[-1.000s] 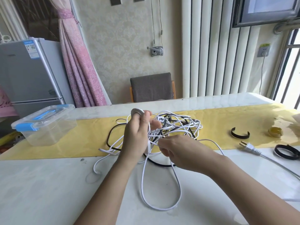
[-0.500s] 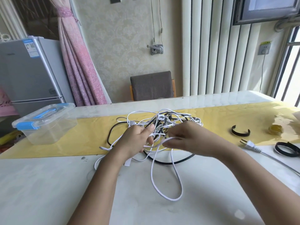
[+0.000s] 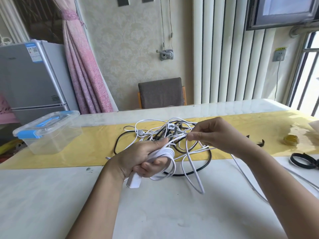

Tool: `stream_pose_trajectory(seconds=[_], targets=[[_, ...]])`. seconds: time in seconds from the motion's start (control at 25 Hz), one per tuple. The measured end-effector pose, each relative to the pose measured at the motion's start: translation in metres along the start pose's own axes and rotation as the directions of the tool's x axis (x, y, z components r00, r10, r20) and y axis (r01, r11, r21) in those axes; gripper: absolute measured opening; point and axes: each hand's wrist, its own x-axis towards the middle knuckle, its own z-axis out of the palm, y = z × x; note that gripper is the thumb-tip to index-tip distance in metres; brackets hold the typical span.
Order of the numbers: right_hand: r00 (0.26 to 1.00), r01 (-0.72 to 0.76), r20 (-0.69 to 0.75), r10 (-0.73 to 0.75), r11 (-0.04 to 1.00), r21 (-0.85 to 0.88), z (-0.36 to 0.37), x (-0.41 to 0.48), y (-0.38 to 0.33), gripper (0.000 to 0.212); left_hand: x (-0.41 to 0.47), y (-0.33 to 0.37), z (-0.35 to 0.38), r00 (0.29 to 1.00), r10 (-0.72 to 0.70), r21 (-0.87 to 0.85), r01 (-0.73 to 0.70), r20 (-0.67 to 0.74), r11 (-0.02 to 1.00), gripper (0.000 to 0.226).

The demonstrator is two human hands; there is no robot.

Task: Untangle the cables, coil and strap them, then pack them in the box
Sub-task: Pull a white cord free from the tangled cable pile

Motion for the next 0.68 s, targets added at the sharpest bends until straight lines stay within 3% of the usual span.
stream_pose_trajectory(seconds=[0.16,0.32,0.48,0.52,0.6,0.68], targets=[[0.988,-0.012,-0.153,-0.007,0.992,-0.124,-0.004,0.001,0.006,0.022,0.0,0.0,-0.011,0.985,0.17,-0.152,-0.168,0.001,0.974,0.053],[0.957,-0.045,-0.287,-0.045,0.953,-0.301,-0.006,0.004,0.013,0.025,0.002,0.002,-0.016,0.947,0.311,-0.31,-0.321,-0.082,0.895,0.047],[0.82,-0.085,-0.56,-0.114,0.945,-0.317,-0.014,0.006,0.016,0.029,-0.001,0.004,-0.027,0.911,0.347,-0.385,-0.41,-0.223,0.827,0.043],[0.774,-0.076,-0.62,-0.129,0.953,-0.292,-0.017,0.005,0.016,0.028,0.0,0.003,-0.027,0.883,0.331,-0.349,-0.441,-0.332,0.827,0.044],[0.689,-0.043,-0.713,-0.129,0.975,-0.217,-0.023,0.004,0.015,0.025,0.003,0.0,-0.026,0.76,0.336,-0.103,-0.465,-0.557,0.879,0.046],[0.646,-0.023,-0.758,-0.094,0.989,-0.143,-0.029,0.003,0.014,0.02,0.003,-0.003,-0.023,0.662,0.387,0.133,-0.401,-0.642,0.907,0.046]])
